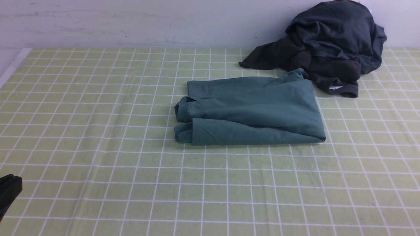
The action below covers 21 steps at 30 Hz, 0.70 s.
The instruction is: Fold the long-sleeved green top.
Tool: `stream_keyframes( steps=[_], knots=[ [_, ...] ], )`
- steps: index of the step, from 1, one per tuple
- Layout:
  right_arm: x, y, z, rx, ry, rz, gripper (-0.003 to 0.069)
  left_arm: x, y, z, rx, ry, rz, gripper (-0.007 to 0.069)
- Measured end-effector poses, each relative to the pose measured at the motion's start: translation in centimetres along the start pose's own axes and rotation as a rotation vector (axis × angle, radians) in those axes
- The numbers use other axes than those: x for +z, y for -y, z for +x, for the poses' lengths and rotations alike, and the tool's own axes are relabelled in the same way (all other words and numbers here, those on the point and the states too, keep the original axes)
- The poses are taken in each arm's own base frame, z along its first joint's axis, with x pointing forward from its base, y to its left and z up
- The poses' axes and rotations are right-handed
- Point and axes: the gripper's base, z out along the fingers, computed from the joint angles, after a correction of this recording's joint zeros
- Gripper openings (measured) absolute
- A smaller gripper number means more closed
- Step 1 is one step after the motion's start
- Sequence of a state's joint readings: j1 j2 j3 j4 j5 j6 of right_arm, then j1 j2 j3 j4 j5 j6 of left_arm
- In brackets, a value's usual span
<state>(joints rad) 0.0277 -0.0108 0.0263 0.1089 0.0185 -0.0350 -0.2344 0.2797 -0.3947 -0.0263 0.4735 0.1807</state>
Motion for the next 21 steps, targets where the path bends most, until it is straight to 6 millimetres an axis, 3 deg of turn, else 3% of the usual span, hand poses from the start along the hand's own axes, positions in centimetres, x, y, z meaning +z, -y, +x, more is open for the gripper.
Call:
stream_keyframes(
  steps=[9,21],
  knots=[
    [-0.5,0.6,2.9,0.001,-0.322,0.105,-0.0014,0.0,0.0,0.0,0.000,-0.004,0.001,-0.0003],
    [-0.5,0.6,2.9,-0.002,-0.336,0.106,-0.0014,0.0,0.0,0.2,0.000,-0.022,0.004,-0.0003]
  ],
)
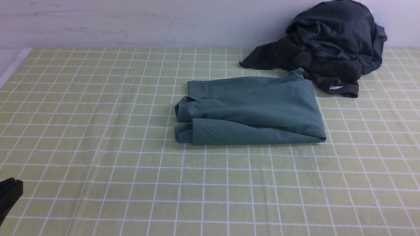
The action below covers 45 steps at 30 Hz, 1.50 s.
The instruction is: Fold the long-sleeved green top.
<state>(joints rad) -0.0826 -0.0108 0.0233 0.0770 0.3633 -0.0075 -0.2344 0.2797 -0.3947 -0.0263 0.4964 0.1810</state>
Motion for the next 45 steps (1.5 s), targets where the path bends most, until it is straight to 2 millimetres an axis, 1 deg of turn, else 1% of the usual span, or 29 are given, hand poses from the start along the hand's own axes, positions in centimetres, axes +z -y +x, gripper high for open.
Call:
stream_keyframes(
  steps=[10,14,16,17,20,21,23,26,29,33,36,45],
  knots=[
    [0.0,0.0,0.0,0.000,0.000,0.000,-0.0014,0.0,0.0,0.0,0.000,-0.001,0.000,-0.0002],
    [0.0,0.0,0.0,0.000,0.000,0.000,-0.0014,-0.3,0.1,0.8,0.000,0.015,-0.002,-0.0002],
    [0.0,0.0,0.0,0.000,0.000,0.000,-0.0014,-0.5,0.4,2.3,0.000,0.028,-0.005,-0.0002],
    [0.0,0.0,0.0,0.000,0.000,0.000,-0.0014,-0.7,0.4,2.6,0.000,0.037,-0.006,-0.0002],
    [0.0,0.0,0.0,0.000,0.000,0.000,-0.0014,-0.4,1.0,6.4,0.000,0.048,-0.008,-0.0003],
    [0.0,0.0,0.0,0.000,0.000,0.000,-0.0014,-0.4,1.0,6.5,0.000,0.052,-0.009,-0.0003],
    [0.0,0.0,0.0,-0.001,-0.001,0.000,-0.0014,0.6,1.3,8.6,-0.008,0.026,-0.013,-0.0003],
    [0.0,0.0,0.0,-0.001,-0.001,0.000,-0.0014,1.6,1.3,10.1,-0.046,0.034,-0.057,-0.0003],
    [0.0,0.0,0.0,-0.001,-0.003,0.000,-0.0014,1.8,1.0,10.3,-0.114,0.078,-0.123,-0.0003],
    [0.0,0.0,0.0,-0.001,-0.003,0.000,-0.0014,1.7,0.7,10.4,-0.145,0.067,-0.180,-0.0003],
    [0.0,0.0,0.0,-0.001,-0.003,0.000,-0.0014,1.8,0.7,11.0,-0.165,0.001,-0.181,-0.0003],
    [0.0,0.0,0.0,-0.001,-0.004,0.000,-0.0014,1.7,0.8,11.0,-0.174,-0.013,-0.179,-0.0003]
  ],
)
